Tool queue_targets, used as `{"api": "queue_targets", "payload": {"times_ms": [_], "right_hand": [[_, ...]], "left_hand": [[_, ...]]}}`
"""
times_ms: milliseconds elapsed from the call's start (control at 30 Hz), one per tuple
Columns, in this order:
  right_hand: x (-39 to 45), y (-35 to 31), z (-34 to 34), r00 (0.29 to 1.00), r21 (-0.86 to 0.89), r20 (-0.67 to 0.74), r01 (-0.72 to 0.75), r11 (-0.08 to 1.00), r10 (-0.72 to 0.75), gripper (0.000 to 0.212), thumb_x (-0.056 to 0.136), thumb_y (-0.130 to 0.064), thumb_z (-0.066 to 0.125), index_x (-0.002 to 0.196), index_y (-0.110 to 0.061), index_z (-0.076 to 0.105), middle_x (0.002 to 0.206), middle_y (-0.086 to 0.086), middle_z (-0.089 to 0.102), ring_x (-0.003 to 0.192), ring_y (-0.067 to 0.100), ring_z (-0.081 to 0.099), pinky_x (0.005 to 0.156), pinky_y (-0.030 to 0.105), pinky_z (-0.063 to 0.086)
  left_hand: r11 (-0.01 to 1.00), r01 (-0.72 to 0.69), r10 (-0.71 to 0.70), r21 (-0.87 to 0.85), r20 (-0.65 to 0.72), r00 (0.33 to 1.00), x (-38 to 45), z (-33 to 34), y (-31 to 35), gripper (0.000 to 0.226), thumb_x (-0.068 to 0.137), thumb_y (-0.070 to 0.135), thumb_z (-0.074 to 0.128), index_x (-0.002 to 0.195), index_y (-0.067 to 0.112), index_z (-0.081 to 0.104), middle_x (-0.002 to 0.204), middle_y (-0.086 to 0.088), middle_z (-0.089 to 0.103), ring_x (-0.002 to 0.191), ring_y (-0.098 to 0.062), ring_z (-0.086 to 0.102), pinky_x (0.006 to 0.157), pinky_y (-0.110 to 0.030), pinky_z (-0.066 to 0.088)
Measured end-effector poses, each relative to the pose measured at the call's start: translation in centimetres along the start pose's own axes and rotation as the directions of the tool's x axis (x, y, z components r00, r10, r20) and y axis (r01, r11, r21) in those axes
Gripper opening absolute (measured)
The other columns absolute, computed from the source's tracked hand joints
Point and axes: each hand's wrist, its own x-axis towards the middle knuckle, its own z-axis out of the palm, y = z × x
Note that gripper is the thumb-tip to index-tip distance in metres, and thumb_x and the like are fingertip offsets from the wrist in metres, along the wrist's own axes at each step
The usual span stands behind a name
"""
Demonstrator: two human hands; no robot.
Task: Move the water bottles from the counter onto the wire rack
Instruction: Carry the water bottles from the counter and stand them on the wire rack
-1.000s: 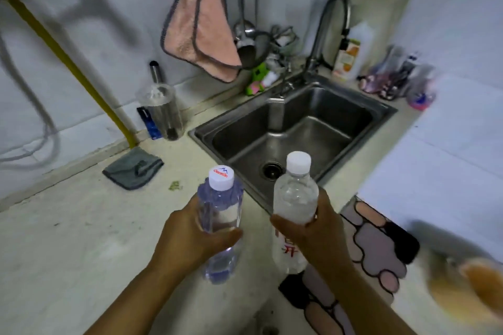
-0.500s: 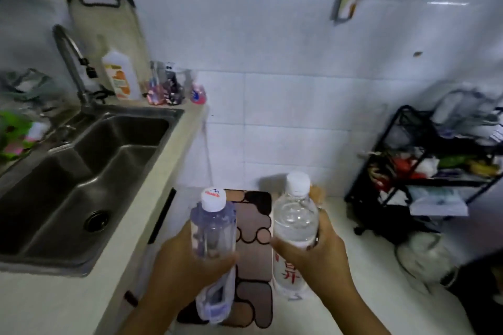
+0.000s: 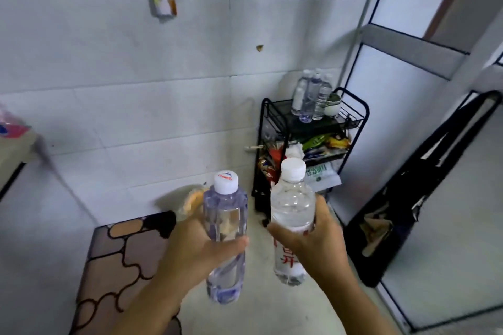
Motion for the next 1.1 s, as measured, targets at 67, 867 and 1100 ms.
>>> {"api": "queue_targets", "payload": {"times_ms": [67,867,1100], "right_hand": [[2.2,1.1,-1.6,0.999,0.003,-0.037,-0.027,1.0,0.027,0.049,0.049,-0.044,0.08,0.085,-0.05,0.047,0.076,-0.03,0.061,0.077,-0.018,0.057,0.056,0.01,0.041],[37.8,8.8,-7.7,0.933,0.098,-0.275,-0.214,0.972,0.233,0.062,0.054,-0.039,0.082,0.106,-0.047,0.049,0.098,-0.019,0.065,0.09,0.001,0.062,0.076,0.028,0.051],[48.5,9.7,-7.9,0.957,0.144,-0.221,-0.156,0.977,0.186,0.067,0.048,-0.046,0.079,0.107,-0.047,0.048,0.11,-0.009,0.063,0.103,0.015,0.06,0.081,0.034,0.052]], "left_hand": [[0.999,-0.046,0.045,0.014,0.063,0.997,2.5,1.8,1.7,0.046,0.047,0.057,0.068,0.082,0.026,0.067,0.072,0.006,0.073,0.069,-0.006,0.068,0.067,-0.032,0.055],[0.985,-0.173,0.17,-0.009,0.255,0.952,43.5,15.9,12.2,0.062,0.05,0.052,0.078,0.102,0.023,0.064,0.084,0.013,0.073,0.074,0.007,0.066,0.062,-0.006,0.049],[0.988,-0.15,0.154,-0.035,0.158,0.975,51.2,18.4,15.2,0.059,0.047,0.057,0.076,0.099,0.034,0.063,0.079,0.024,0.073,0.075,0.009,0.066,0.068,-0.014,0.049]]}}
